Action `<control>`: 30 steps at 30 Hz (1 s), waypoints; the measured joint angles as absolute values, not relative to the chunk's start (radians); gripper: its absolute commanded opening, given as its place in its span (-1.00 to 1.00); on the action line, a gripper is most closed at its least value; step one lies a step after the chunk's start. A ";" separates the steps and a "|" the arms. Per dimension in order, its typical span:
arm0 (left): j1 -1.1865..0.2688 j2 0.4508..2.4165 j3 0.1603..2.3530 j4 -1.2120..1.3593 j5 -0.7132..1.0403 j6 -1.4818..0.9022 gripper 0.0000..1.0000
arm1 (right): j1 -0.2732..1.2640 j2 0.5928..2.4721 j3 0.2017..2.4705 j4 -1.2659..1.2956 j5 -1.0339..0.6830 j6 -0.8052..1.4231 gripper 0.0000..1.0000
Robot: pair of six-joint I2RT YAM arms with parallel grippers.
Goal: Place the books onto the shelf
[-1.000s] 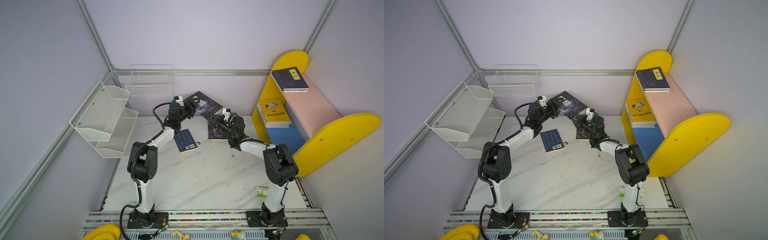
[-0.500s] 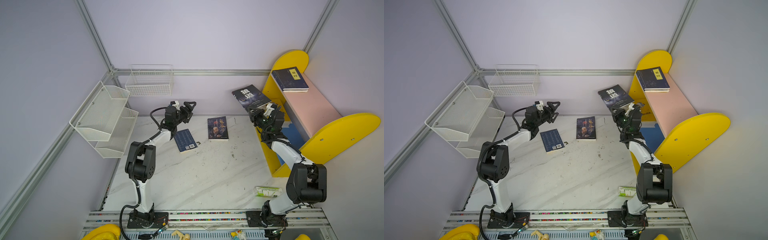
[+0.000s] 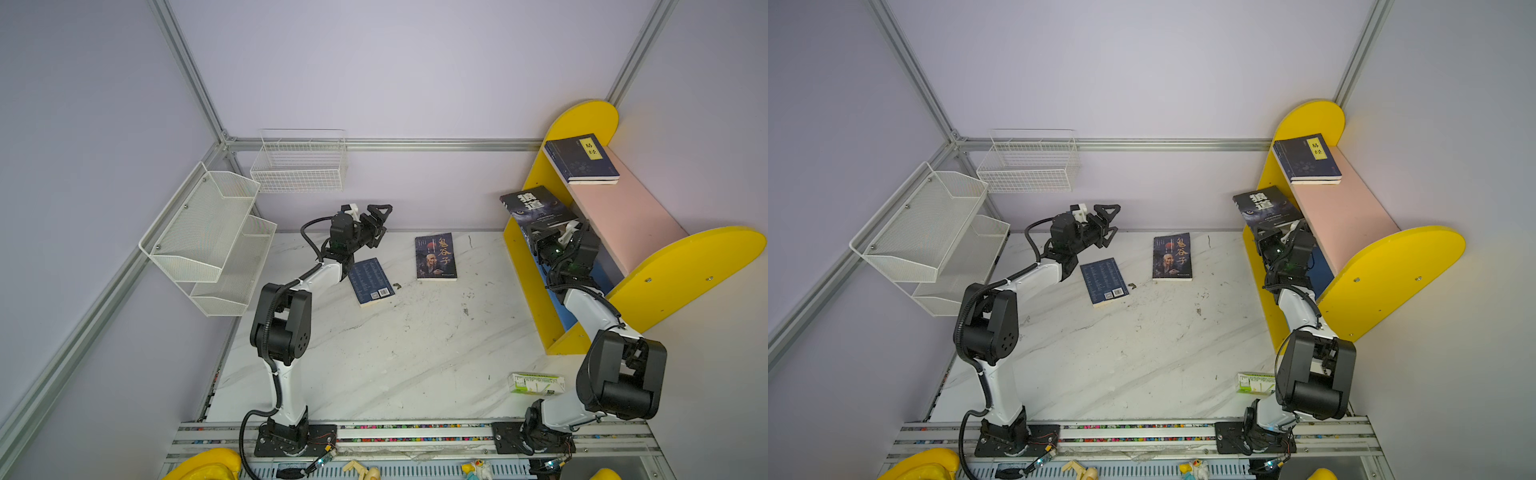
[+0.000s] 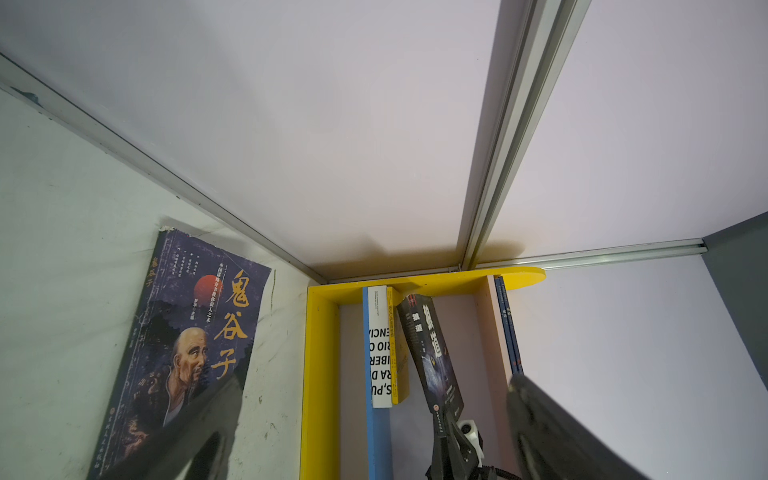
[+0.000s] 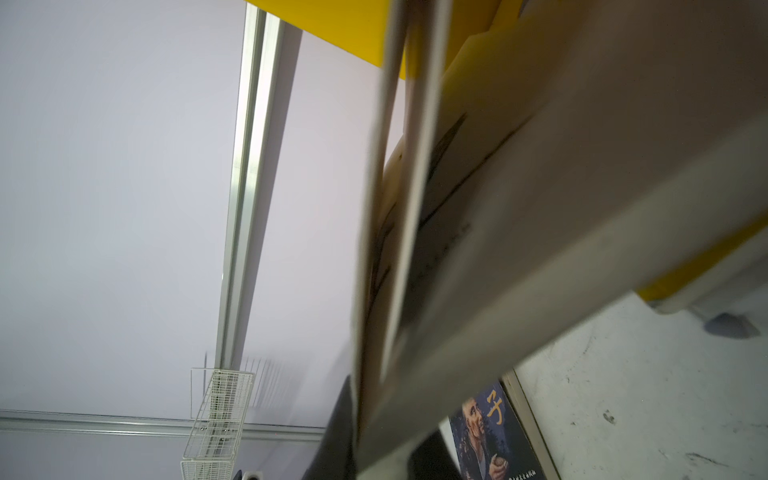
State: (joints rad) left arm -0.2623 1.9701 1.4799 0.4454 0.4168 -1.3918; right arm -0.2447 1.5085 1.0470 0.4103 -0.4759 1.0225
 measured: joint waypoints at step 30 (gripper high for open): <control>-0.262 1.970 1.468 0.456 0.424 -1.423 0.96 | -0.316 1.643 1.062 0.540 -0.398 1.028 -0.92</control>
